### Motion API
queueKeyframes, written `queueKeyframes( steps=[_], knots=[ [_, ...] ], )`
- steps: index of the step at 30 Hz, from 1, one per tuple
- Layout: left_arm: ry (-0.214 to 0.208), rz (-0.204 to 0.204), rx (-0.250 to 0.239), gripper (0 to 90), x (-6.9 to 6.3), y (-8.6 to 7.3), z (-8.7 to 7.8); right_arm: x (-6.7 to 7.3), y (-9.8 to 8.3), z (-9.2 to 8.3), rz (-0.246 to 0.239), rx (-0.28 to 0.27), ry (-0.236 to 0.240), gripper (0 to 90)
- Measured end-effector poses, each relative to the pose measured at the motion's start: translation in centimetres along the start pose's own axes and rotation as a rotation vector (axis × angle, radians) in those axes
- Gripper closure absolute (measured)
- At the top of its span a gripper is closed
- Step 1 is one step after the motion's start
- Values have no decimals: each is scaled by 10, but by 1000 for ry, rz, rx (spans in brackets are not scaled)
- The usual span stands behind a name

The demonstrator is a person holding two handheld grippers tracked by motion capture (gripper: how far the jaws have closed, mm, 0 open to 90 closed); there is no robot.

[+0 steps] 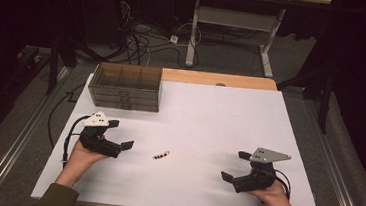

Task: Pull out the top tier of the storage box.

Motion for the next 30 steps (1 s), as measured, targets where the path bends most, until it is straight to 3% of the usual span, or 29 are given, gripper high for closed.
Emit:
queueKeyframes(
  steps=[30],
  knots=[
    [13,2,-14,0,10,9,6,0,-1,1,12,1,2,7]
  ],
)
Point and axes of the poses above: each handheld gripper's, and its own axes: z roughly forward along the jaws, y roughly out of its top, x roughly to its left, the point moved 4 cm from there along z, roughly forward along the jaws, and after that the axes turned 10 degrees about -y, right-handed, at the moved point
